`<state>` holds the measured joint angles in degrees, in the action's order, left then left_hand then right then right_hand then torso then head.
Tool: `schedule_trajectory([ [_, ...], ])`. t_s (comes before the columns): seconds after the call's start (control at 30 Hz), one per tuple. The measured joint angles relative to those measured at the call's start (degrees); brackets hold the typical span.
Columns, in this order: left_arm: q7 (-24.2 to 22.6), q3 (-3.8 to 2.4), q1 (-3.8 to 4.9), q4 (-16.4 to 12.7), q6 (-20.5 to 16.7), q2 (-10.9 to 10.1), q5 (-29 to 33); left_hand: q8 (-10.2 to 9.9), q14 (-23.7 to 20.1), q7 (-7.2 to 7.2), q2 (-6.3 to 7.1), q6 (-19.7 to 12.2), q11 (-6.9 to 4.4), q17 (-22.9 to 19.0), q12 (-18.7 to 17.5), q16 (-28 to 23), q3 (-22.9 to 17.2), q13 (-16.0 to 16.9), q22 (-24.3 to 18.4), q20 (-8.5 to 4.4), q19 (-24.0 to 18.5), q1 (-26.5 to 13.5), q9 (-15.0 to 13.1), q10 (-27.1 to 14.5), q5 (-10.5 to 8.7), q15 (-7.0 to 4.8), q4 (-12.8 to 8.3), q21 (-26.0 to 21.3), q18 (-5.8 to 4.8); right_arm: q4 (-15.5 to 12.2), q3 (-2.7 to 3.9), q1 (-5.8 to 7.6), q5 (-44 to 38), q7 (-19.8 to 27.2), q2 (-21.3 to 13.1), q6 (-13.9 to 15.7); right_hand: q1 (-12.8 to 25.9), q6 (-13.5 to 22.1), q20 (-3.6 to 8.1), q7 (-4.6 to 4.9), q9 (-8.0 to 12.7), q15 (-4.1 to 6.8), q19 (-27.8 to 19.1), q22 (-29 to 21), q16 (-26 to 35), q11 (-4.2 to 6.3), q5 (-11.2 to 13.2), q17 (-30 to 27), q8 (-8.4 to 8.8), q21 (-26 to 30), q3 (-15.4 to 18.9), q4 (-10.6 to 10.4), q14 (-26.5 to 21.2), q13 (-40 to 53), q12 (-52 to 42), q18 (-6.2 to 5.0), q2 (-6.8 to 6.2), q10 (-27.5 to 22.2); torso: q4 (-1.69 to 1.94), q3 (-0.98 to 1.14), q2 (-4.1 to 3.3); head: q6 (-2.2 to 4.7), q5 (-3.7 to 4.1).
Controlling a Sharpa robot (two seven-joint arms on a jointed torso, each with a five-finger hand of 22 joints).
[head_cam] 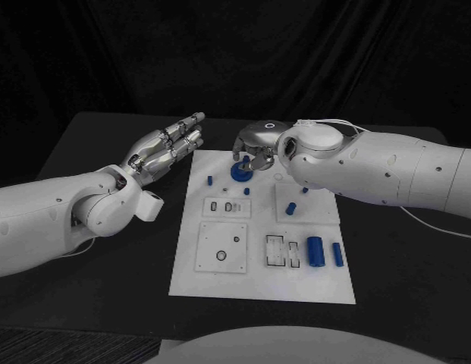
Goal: Assemble the parts on the task board
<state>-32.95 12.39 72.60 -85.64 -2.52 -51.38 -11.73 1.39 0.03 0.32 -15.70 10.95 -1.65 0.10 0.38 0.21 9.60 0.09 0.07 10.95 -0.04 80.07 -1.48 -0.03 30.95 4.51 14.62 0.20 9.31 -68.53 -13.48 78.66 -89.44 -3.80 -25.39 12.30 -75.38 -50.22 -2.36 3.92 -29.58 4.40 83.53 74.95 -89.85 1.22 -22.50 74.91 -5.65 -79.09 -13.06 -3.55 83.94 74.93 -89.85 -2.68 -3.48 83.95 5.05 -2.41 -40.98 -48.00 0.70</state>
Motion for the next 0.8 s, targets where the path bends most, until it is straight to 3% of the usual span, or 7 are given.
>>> schedule_trajectory([
  [0.2, 0.06, 0.0, 0.0, 0.07, 0.09, -0.05, 0.0, 0.0, 0.0, 0.0, 0.0, 0.0, 0.0, -0.01, 0.0, 0.0, 0.0, 0.0, 0.0, 0.0, 0.0, 0.0, 0.0, 0.0, 0.0, 0.0, 0.0, 0.0, 0.0, -0.26, 0.0, -0.04, 0.0, -0.03, -0.28, -0.4, 1.55, 1.93, -0.2, -0.07, 1.66, 0.0, -0.21, 0.0, 0.0, 0.0, 10.23, 0.0, 1.83, 0.77, 1.38, -1.7, 0.0, 0.0, 0.0, 0.0, -0.62, 0.0, -0.01, 0.02, 0.01, 0.0, -0.02],
  [0.37, 0.1, 0.0, 0.0, 0.12, 0.14, -0.1, 0.0, 0.0, 0.0, 0.0, 0.0, 0.0, 0.0, -0.04, 0.0, 0.0, 0.0, 0.01, 0.01, 0.0, 0.0, 0.0, 0.0, 0.0, 0.0, 0.0, 0.0, 0.0, 0.0, -0.62, -0.01, -0.09, 0.0, -0.03, -0.69, -0.4, 1.93, 2.55, -0.17, -0.23, 2.47, 0.0, -0.24, -0.01, 0.0, 0.0, 13.08, 0.0, 1.83, 1.08, 2.48, -2.45, 0.0, 0.0, 0.0, 0.0, -0.51, 0.0, 0.01, 0.03, 0.03, 0.13, -0.21],
  [0.53, 0.14, 0.0, 0.0, 0.13, 0.17, -0.21, 0.0, 0.0, 0.0, 0.0, 0.0, 0.0, 0.0, -0.05, 0.0, 0.0, 0.0, -0.01, 0.01, 0.0, 0.0, 0.0, 0.0, 0.0, 0.0, 0.0, 0.0, 0.0, 0.0, -1.08, -0.01, -0.17, 0.0, 0.0, -1.53, -0.03, 2.63, 2.75, 0.0, -0.03, 2.84, 0.0, -0.41, -0.01, 0.0, 0.0, 13.17, 0.0, 1.83, 1.43, 2.79, -2.76, 0.0, -0.01, 0.0, 0.0, -0.24, 0.0, 0.01, 0.01, 0.04, 0.19, -0.35],
  [0.7, 0.17, 0.0, 0.0, 0.02, 0.18, -0.69, 0.0, 0.0, 0.0, 0.0, 0.0, 0.0, 0.0, -0.05, 0.0, 0.0, 0.0, -0.03, 0.01, 0.0, 0.0, 0.0, 0.0, 0.0, 0.0, 0.0, 0.0, 0.0, 0.0, -3.22, -0.01, -0.06, 0.0, 0.08, -4.01, 1.57, 3.01, 2.08, 0.0, 0.13, 3.43, 0.0, -0.41, -0.02, 0.0, 0.0, 10.74, 0.0, 1.83, 1.44, 3.5, -3.47, 0.0, -0.01, 0.0, 0.0, 0.15, 0.0, -0.06, -0.01, 0.14, 0.37, -0.62],
  [0.77, 0.18, 0.0, 0.0, -0.03, 0.18, -0.88, 0.0, 0.0, 0.0, 0.0, 0.0, 0.0, 0.0, -0.04, 0.0, 0.0, 0.0, -0.04, 0.01, 0.0, 0.0, 0.0, 0.0, 0.0, 0.0, 0.0, 0.0, 0.0, 0.0, -5.09, -0.06, 0.57, 0.0, 0.09, -5.9, 2.33, 3.01, 1.5, 0.0, 0.17, 3.79, 0.0, -0.41, -0.02, 0.0, 0.0, 8.7, 0.0, 1.83, 1.44, 3.33, -3.64, 0.0, -0.01, 0.0, 0.0, 0.15, 0.0, -0.12, -0.03, 0.2, 0.43, -0.63],
  [0.8, 0.19, 0.0, 0.0, -0.06, 0.18, -0.96, 0.0, 0.0, 0.0, 0.0, -0.1, 0.0, 0.0, -0.04, 0.0, 0.0, -0.01, -0.04, 0.01, 0.0, 0.0, 0.1, 0.0, 0.0, 0.0, 0.0, -0.01, 0.0, 0.0, -6.03, -0.06, 1.05, 0.0, 0.08, -6.92, 2.61, 2.62, 1.4, 0.0, 0.07, 4.09, 0.0, -0.41, -0.02, 0.0, 0.0, 6.32, 0.0, 1.83, 1.56, 3.06, -3.37, 0.0, -0.01, 0.0, -0.01, 0.34, 0.0, -0.15, -0.06, 0.26, 0.49, -0.64],
])
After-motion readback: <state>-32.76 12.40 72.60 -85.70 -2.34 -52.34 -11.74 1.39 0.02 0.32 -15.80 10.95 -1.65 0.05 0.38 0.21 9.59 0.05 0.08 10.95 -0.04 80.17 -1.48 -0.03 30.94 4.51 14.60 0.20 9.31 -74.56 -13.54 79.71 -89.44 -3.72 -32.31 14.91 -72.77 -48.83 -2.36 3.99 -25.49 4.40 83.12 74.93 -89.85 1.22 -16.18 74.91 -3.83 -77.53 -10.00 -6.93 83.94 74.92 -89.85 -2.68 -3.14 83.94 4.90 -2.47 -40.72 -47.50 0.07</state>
